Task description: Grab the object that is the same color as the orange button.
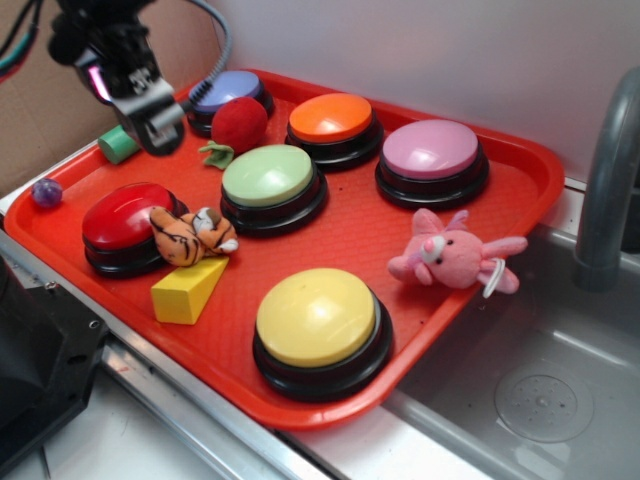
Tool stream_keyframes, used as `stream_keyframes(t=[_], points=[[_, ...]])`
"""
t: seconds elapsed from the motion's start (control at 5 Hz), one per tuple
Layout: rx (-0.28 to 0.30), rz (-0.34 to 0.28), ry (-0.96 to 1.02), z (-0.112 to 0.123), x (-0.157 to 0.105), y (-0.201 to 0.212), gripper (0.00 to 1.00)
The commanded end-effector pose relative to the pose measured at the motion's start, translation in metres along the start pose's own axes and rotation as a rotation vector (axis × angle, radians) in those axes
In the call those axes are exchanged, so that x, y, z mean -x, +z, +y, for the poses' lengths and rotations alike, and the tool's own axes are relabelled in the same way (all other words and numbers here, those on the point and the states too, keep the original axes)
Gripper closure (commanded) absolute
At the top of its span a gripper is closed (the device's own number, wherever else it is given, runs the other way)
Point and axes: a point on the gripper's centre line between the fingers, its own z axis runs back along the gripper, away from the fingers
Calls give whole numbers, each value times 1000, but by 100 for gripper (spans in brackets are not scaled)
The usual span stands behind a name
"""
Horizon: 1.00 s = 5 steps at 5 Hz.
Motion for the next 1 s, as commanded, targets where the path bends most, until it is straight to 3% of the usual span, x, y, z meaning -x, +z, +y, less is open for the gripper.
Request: stream_keyframes(t=[0.0, 0.2, 0.6, 0.8], points=[[-57, -32, -51, -1, -14, -30, 0], [-74, -5, -71, 1, -13, -46, 0], [-44, 24, -118, 1, -15, -74, 0], [-73, 39, -129, 1, -17, -80, 0]])
